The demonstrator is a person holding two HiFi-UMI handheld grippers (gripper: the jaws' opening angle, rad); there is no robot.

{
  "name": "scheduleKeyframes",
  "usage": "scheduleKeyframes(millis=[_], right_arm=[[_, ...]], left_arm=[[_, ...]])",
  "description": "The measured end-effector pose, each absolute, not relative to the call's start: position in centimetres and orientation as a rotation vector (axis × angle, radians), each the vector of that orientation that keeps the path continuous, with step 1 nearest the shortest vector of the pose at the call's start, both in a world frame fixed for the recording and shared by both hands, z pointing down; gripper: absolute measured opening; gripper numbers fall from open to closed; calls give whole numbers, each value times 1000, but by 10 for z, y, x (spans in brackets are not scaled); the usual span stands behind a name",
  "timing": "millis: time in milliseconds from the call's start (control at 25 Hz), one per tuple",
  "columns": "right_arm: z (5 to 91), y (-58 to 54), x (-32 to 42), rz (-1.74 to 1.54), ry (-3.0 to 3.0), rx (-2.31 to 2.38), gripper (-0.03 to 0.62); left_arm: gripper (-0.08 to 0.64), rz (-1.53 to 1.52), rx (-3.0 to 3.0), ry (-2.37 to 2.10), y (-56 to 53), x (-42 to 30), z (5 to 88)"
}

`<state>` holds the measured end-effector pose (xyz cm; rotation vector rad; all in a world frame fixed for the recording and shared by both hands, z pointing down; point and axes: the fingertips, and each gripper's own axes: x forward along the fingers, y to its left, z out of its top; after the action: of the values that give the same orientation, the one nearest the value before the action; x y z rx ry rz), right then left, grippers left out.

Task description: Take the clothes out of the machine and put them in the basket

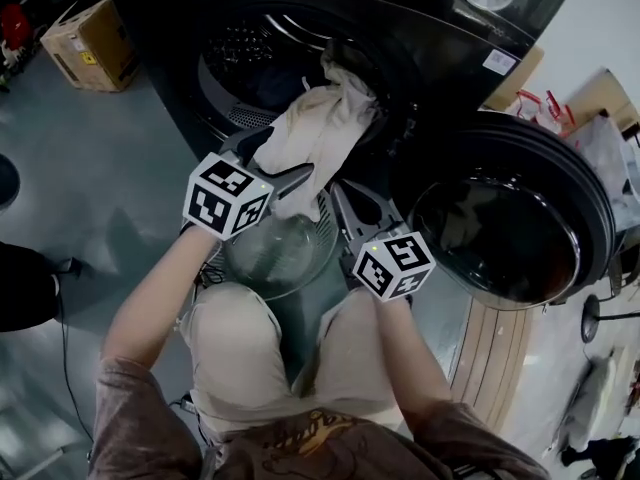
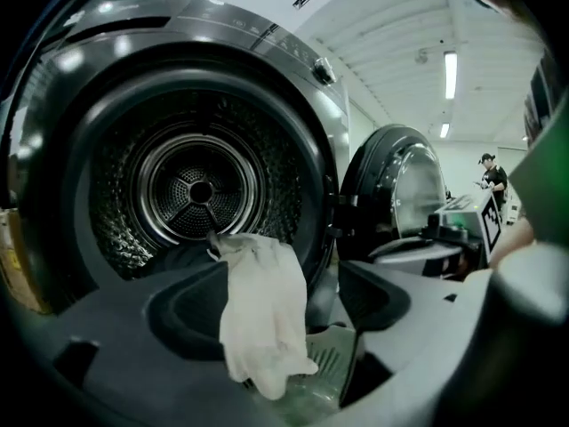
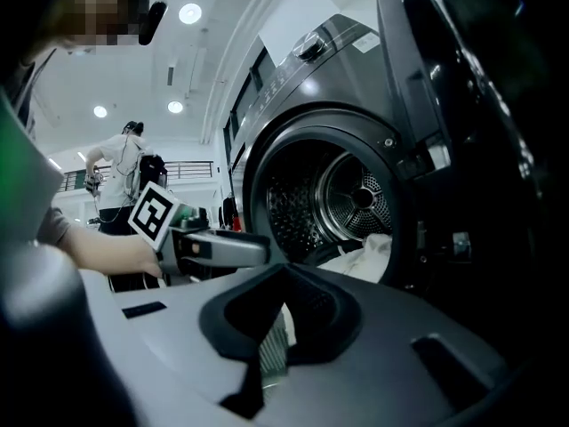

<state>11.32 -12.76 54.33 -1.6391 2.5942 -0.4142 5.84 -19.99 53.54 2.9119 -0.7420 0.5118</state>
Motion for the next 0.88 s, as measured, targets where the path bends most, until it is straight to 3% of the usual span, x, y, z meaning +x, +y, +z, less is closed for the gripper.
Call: scheduleKeyframes(millis=[480,880], right_arm=[[542,-124,116,-378,2608,-1682,-3],[542,-125,115,-380,2611,-1664,-3]], left_arm=[[442,732,2837,-745,-295,147,600],[456,820,2694,-719,-330,164,648]])
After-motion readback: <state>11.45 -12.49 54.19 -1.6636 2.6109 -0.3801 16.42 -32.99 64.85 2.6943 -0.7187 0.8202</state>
